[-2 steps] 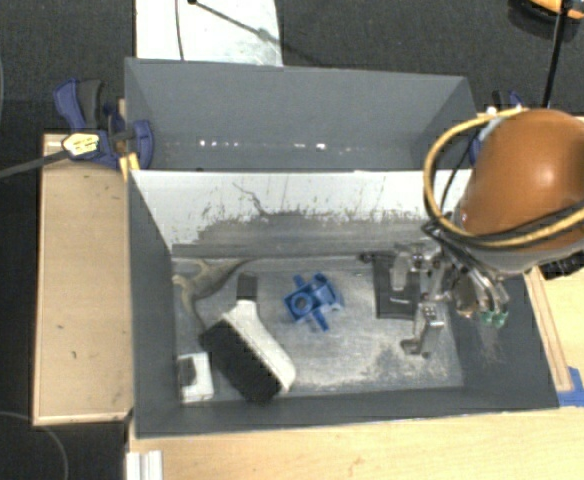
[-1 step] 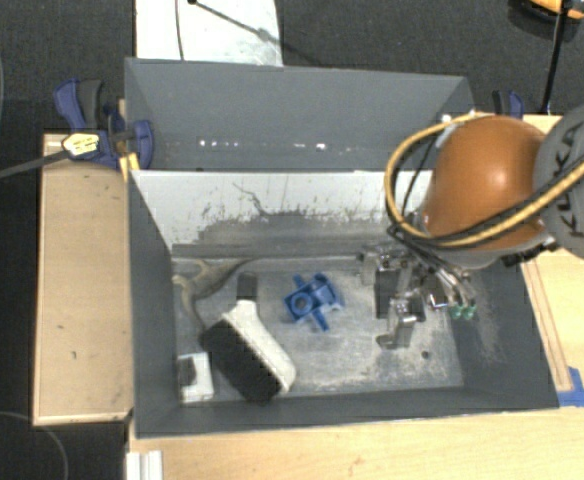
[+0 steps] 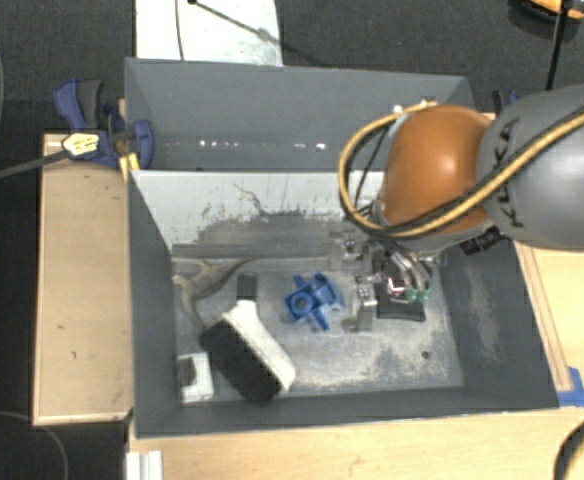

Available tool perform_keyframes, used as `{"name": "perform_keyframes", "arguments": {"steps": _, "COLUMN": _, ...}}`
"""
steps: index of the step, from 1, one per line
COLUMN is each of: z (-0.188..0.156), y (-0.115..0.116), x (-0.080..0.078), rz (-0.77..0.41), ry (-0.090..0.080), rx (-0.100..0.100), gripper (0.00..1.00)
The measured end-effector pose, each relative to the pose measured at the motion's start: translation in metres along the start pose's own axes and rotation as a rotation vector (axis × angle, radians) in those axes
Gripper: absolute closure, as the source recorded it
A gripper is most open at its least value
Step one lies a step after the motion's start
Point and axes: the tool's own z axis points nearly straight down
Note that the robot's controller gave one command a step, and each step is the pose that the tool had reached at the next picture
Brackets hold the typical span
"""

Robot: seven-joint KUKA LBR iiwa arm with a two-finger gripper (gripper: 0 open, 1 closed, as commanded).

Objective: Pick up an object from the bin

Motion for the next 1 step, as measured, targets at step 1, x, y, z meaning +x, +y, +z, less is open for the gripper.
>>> {"name": "perform_keyframes", "arguments": {"steps": 1, "z": 0.0099, "y": 0.0159, "x": -0.0298, "rz": -0.158, "ry": -0.002, "rx": 0.001, "gripper": 0.00}}
